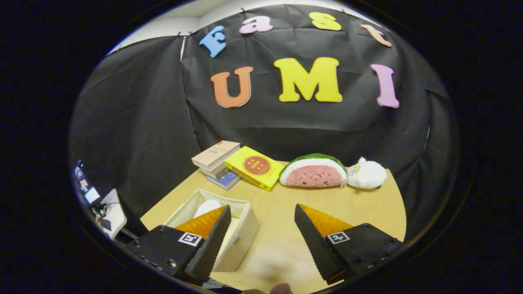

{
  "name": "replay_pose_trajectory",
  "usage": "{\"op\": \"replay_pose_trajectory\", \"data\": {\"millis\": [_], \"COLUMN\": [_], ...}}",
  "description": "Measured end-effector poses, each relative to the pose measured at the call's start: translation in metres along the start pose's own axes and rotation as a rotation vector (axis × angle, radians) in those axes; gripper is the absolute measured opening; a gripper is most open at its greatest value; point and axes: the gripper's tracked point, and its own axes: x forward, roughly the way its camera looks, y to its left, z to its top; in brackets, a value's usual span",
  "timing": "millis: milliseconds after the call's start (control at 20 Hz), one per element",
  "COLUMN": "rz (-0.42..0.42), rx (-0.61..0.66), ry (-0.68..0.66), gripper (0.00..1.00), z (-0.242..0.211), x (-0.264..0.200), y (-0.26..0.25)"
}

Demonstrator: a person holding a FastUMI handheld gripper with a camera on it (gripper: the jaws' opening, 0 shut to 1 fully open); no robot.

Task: Open the storage box then place both shoes into the box .Put the left shoe in first, then the right shoe, with the right side of both shoes facing outward in a uniform manner.

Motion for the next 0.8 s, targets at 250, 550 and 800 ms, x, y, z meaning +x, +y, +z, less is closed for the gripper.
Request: {"op": "replay_pose_trajectory", "data": {"millis": [250, 550, 800], "rz": [-0.063, -0.18, -0.255], "rx": [0.025, 0.091, 0.111], "ry": [-0.022, -0.007, 0.124], "gripper": [0.95, 0.95, 0.95], "z": [-0.014, -0.049, -0.125], "x": [-0.026, -0.055, -0.062], "y": [-0.097, -0.207, -0.274]}}
